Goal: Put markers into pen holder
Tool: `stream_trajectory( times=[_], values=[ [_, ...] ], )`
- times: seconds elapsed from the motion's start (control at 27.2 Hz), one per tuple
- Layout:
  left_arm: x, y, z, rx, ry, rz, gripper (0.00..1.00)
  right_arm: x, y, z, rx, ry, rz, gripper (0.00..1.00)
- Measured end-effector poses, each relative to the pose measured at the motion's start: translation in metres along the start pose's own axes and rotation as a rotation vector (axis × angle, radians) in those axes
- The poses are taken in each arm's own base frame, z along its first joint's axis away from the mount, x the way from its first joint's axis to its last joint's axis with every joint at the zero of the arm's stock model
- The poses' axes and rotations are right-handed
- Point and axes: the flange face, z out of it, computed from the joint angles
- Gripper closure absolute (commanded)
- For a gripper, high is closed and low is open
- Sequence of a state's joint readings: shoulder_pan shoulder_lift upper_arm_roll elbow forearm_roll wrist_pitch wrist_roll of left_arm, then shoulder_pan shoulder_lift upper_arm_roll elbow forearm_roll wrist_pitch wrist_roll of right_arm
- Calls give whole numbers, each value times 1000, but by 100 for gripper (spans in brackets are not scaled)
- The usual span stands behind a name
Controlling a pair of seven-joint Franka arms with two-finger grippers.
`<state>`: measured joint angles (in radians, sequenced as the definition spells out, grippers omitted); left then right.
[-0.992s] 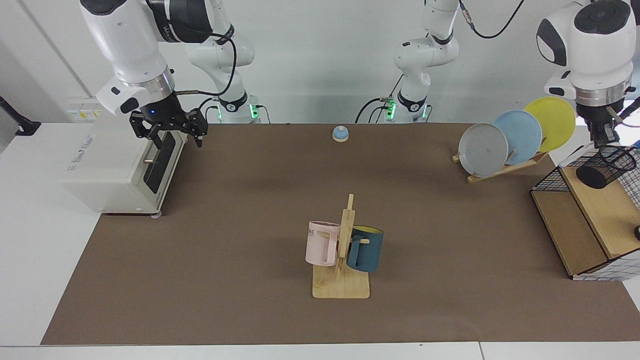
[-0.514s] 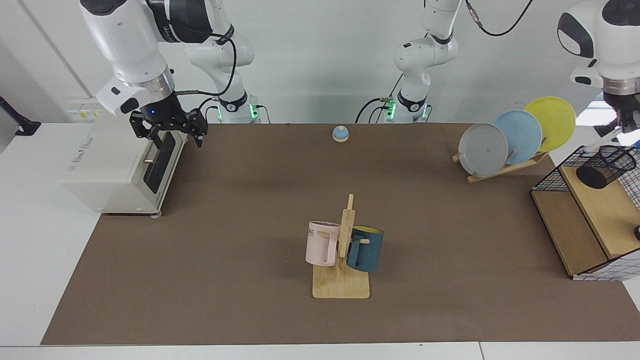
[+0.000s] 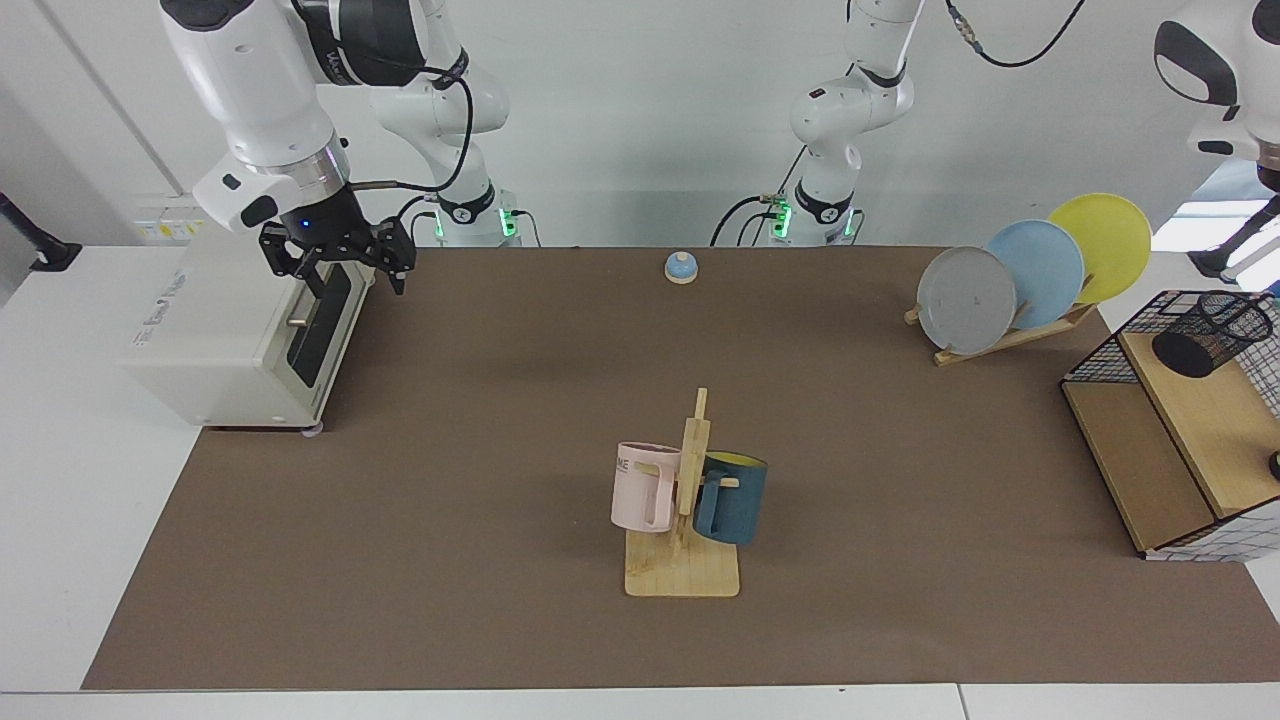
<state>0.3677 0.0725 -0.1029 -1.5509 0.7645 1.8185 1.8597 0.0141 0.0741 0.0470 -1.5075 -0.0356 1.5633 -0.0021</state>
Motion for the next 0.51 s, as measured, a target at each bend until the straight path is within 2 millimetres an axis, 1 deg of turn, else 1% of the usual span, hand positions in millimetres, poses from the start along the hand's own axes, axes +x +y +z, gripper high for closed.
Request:
stream_trajectory(
  times=[0.11,0.22,0.4,0.51],
  values=[
    [6,-5,-3,6,-4,15,100,0,0,0,0,0,0,0],
    [10,-7,-2,5,-5,24,100,0,0,0,0,0,0,0],
    [8,-8,4,32,-15,23,100,0,0,0,0,0,0,0],
    [5,-7,12,49,-20,19,100,0,0,0,0,0,0,0]
  ],
)
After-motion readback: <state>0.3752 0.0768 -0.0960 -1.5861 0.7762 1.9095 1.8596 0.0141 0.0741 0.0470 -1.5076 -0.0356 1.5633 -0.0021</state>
